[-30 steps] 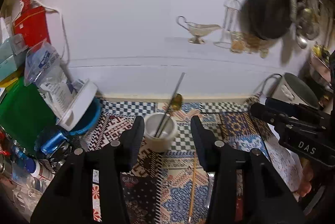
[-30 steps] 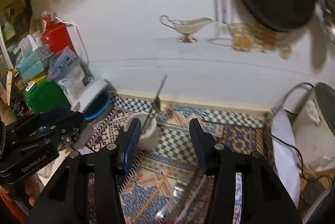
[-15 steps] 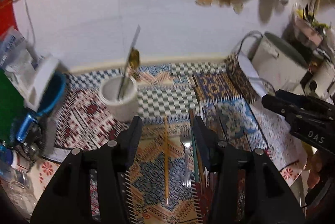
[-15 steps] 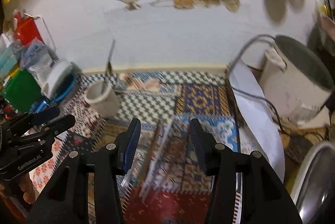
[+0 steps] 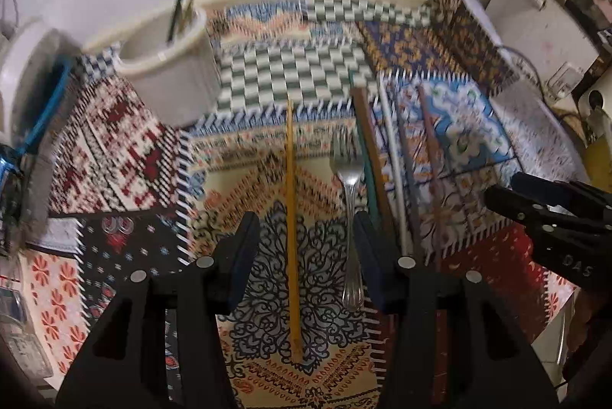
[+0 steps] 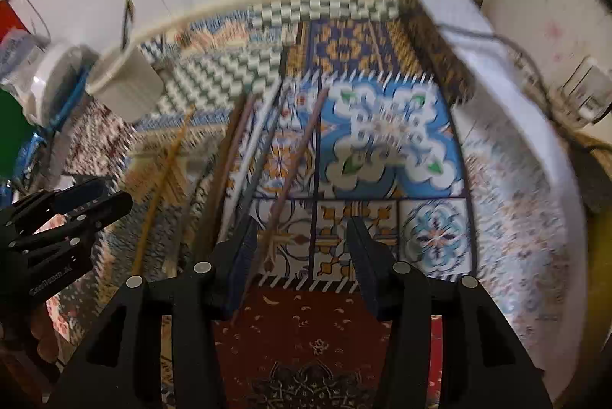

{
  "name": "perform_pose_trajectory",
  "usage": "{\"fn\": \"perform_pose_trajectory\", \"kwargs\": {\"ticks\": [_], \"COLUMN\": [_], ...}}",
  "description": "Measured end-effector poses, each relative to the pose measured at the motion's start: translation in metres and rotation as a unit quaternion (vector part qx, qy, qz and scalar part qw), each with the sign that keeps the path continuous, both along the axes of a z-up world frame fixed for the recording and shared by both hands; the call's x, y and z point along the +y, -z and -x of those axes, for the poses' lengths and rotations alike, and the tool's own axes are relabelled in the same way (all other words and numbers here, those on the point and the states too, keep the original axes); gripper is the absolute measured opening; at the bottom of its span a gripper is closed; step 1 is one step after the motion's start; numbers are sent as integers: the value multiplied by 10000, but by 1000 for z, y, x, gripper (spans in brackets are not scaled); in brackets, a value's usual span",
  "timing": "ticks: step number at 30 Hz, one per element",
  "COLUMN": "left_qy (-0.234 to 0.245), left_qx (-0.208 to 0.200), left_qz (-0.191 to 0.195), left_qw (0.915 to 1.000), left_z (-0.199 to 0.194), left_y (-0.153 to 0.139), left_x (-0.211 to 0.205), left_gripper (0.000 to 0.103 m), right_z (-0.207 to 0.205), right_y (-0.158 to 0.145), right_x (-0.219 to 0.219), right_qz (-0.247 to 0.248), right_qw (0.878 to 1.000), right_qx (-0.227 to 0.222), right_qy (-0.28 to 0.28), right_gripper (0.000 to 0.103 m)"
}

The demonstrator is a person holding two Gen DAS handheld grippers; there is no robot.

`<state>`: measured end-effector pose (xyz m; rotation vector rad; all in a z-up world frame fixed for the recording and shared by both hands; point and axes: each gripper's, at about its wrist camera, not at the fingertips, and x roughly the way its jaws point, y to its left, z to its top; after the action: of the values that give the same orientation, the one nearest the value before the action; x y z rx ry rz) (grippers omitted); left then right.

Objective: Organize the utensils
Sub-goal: 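Move both tools back down to the loose utensils, then grasp a silver fork with the left tool while the right tool grasps a brown chopstick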

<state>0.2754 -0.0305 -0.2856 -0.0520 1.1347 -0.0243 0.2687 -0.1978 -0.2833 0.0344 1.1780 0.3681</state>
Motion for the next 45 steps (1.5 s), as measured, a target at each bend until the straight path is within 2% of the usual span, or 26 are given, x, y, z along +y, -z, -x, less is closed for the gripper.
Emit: {"fn": "perform_pose_trajectory", "kwargs": {"ticks": [7, 13, 15, 18, 20, 25, 29, 36, 38, 43, 45], "left_qy": [147, 318, 364, 450, 512, 612, 644, 549, 576, 634, 650], "left_qx": [230, 314, 339, 320, 315, 296, 250, 201, 174, 137, 180], "left_qz": [-4, 51, 72, 83, 38, -136, -220, -226, -231, -243, -189], "left_qw": [9996, 9990, 9987, 9984, 9982, 9976, 9974, 9980, 9979, 9976, 9975], "left_z": [-6, -13, -17, -25, -30, -45, -55, -70, -74, -82, -82], "left_y": [22, 32, 36, 39, 41, 46, 46, 46, 46, 47, 47], "left_x": [-5, -10, -13, -19, -24, -32, -35, -35, -37, -43, -42], "left_gripper": [49, 49, 49, 48, 44, 39, 38, 31, 25, 25, 25], "right_z": [-11, -13, -12, -13, -15, -27, -42, -72, -79, -86, -88], "right_y": [28, 32, 32, 32, 32, 33, 31, 30, 30, 29, 30], "right_x": [14, 23, 23, 19, 10, -3, -3, 11, 16, 23, 24], "right_qz": [41, 328, 433, 550, 511, 298, 267, 257, 321, 347, 359], "right_qw": [9996, 9992, 9986, 9978, 9981, 9988, 9989, 9991, 9989, 9988, 9988], "right_qx": [245, 10, -59, -86, 0, 279, 306, 187, 124, 7, 7], "right_qy": [-95, -241, -284, -354, -333, -262, -251, -293, -316, -349, -328], "right_gripper": [45, 44, 38, 23, 17, 17, 17, 17, 17, 17, 13]}}
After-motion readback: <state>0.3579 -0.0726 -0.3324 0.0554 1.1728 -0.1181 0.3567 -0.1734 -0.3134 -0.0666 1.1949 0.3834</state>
